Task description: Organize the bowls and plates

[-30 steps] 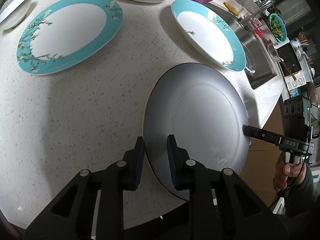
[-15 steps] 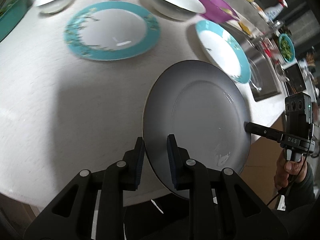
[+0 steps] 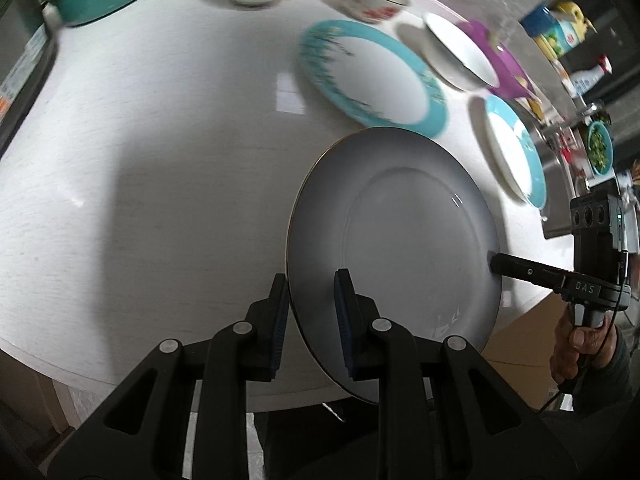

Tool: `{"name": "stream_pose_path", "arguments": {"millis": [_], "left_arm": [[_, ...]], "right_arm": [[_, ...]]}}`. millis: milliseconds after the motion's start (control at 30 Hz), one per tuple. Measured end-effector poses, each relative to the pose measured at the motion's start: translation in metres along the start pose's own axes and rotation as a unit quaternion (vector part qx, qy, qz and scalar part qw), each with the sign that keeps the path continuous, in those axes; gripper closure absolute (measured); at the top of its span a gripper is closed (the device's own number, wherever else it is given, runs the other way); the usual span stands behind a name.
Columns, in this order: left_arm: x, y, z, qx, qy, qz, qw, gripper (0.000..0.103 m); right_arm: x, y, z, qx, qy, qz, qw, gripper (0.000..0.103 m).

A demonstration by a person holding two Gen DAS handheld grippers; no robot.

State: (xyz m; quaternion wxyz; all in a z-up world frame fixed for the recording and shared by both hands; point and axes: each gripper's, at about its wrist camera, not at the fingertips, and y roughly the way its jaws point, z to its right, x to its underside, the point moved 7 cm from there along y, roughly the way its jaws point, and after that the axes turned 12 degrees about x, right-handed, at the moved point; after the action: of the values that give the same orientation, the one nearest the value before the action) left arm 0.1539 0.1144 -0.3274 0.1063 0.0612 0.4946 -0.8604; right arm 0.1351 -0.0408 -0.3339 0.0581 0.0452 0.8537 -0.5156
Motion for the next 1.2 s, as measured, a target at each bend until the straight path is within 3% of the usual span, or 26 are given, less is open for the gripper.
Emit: {"name": "stream_pose_path", "arguments": {"millis": [267,500,967,1067,1133,1200], "left_arm": [[-0.020,-0.029,-0.075,-0.008,-0.024,0.013,0.9996,0.083],[-0.035,-0.035,-0.135,-0.011,-0.032,0.008,0.9994,0.083],[-0.048,-0.030,-0.155,0.017,-0.021,0.008,0.9996,0.082],[-0.048,-0.031,-0.147,0.020,-0.031,0.008,0.9993,0.082],[-0.052,-0.048,-0.138,0.023,-0.030,0.036,0.9986,0.082],[-0.070,-0.069,-0.128,0.032,-0.019,0.068,0.9970,0.081]], "right_arm": [[-0.021,0.048,-0.055,-0.004,-0.019,-0.016,1.000,0.086],[-0.027,0.081,-0.070,0.003,-0.019,-0.032,0.999,0.086],[-0.036,0.087,-0.075,0.023,-0.015,-0.019,0.999,0.086],[-0.036,0.087,-0.077,0.019,-0.010,-0.023,1.000,0.080],[-0.036,0.079,-0.077,0.018,-0.008,-0.015,1.000,0.046],[-0.037,0.058,-0.075,0.024,-0.003,0.015,1.000,0.031]]}}
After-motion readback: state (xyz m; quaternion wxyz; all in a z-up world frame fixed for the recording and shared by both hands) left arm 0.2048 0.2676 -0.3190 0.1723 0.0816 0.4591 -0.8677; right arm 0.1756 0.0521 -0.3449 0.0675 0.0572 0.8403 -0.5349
